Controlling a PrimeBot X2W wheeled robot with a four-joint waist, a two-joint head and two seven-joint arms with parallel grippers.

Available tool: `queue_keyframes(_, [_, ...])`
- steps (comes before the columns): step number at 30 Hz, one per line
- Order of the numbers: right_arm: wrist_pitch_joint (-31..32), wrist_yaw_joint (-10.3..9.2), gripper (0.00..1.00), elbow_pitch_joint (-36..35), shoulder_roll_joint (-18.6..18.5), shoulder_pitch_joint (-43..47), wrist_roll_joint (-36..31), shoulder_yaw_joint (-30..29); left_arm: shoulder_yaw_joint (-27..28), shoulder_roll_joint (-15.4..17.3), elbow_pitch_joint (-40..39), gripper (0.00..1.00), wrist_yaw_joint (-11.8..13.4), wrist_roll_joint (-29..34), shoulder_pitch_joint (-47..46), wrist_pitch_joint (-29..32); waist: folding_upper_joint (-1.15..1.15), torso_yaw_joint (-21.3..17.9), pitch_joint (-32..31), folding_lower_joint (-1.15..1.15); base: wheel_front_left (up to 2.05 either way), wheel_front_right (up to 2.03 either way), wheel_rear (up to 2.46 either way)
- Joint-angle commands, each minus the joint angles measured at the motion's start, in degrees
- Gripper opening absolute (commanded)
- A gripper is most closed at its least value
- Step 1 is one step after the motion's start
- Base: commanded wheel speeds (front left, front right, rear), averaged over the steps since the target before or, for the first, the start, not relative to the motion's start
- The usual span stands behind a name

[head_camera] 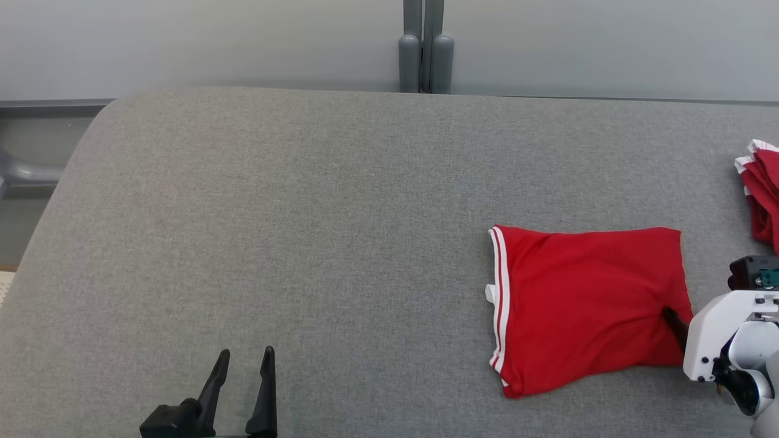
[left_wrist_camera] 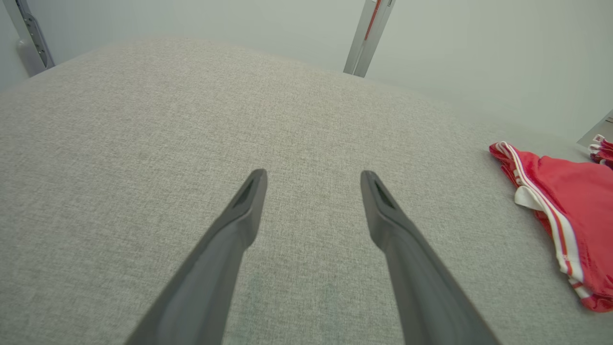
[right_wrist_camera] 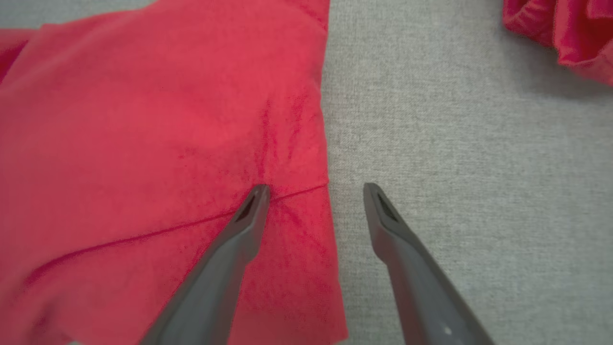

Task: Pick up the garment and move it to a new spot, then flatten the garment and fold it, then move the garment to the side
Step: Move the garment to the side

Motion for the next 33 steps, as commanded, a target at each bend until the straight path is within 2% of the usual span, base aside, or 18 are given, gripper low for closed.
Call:
queue_keyframes(1, [0.1,-0.09,1.00,1.2,0.6,-0.9,-0.7,-0.4,0.1,0.1,0.1,1.00,-0.1,-0.4,-0.8,-0.1,0.00,0.8,0.9,0.00,0.00,0.00,0.00])
queue_keyframes(5, [-0.4,-0.07,1.00,4.8,2.6,-2.2,0.6,-0.5,0.4,0.1,0.0,1.00,-0.1,-0.5,-1.2,-0.1,0.00,1.0,1.5,0.00,0.00,0.00,0.00])
queue_keyframes(6, [-1.1,-0.06,0.37,5.4,2.3,-2.6,0.7,0.0,0.4,0.1,0.1,1.00,-0.2,-0.5,-1.3,-0.1,0.00,1.0,1.6,0.00,0.00,0.00,0.00])
queue_keyframes(7, [-1.9,-0.06,0.00,5.6,2.3,-3.2,1.3,-0.1,0.4,0.1,0.2,1.00,-0.2,-0.5,-1.4,-0.1,0.00,1.0,1.7,0.00,0.00,0.00,0.00])
queue_keyframes(10, [-5.8,-0.06,0.00,4.2,0.9,-6.7,2.9,-0.1,0.9,0.1,0.0,1.00,-0.2,-0.8,-1.7,-0.1,0.00,0.7,2.2,0.00,0.00,0.00,0.00])
queue_keyframes(13, [-8.2,-0.10,0.00,4.0,-1.5,-11.6,1.4,-1.0,1.1,0.1,0.0,1.00,-0.2,-0.6,-2.1,-0.1,0.00,-0.5,3.2,0.00,0.00,0.00,0.00])
queue_keyframes(19, [-6.6,-0.09,0.00,6.1,-6.4,-20.1,-2.1,-3.2,0.0,0.1,0.6,1.00,-0.4,-0.7,-3.4,-0.1,0.00,-1.7,4.2,0.00,0.00,0.00,0.00])
queue_keyframes(25, [-7.7,-0.09,0.00,7.8,-10.6,-23.4,-5.3,-8.1,-1.1,0.1,0.1,1.00,-0.4,-1.4,-4.8,-0.1,0.00,-1.6,5.5,0.00,0.00,0.00,0.00])
queue_keyframes(29, [-9.0,-0.09,0.00,8.4,-11.4,-25.3,-8.4,-11.5,-2.1,0.1,0.0,1.00,-0.5,-1.3,-5.3,-0.1,0.00,-1.8,7.1,0.00,0.00,0.00,0.00])
queue_keyframes(33, [-11.4,-0.09,0.00,8.8,-10.1,-27.3,-11.7,-15.6,-2.5,0.2,0.3,1.00,-0.5,-1.0,-5.8,-0.1,0.00,-1.8,8.1,0.00,0.00,0.00,0.00])
